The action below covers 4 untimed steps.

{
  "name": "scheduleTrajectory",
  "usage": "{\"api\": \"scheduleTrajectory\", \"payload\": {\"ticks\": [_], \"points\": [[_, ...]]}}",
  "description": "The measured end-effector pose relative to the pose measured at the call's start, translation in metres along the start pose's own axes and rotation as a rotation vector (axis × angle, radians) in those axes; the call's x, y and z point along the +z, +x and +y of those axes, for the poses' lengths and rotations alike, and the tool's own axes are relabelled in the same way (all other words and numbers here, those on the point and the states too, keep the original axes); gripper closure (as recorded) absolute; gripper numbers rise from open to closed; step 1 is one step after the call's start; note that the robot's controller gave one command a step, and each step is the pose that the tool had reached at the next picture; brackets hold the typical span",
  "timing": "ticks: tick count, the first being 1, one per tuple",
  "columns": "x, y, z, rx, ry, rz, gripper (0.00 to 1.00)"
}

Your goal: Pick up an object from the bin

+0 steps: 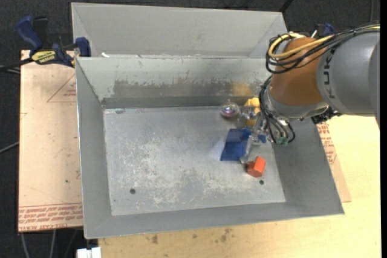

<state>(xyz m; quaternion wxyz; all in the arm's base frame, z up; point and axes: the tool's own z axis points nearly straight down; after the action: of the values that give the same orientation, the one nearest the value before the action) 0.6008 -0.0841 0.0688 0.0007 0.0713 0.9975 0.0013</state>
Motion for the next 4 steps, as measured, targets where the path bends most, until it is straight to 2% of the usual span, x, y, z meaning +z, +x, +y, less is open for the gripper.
{"api": "scheduleTrajectory", "payload": {"ticks": [1,2,3,4], "points": [[-0.001,-0.001,0.0,0.0,0.0,-0.002,1.0],[-0.037,-0.002,0.001,-0.001,0.001,-0.005,1.0],[-0.047,-0.003,0.001,-0.002,0.001,-0.003,1.0],[-0.082,-0.005,0.002,-0.002,0.001,-0.006,1.0]]}}
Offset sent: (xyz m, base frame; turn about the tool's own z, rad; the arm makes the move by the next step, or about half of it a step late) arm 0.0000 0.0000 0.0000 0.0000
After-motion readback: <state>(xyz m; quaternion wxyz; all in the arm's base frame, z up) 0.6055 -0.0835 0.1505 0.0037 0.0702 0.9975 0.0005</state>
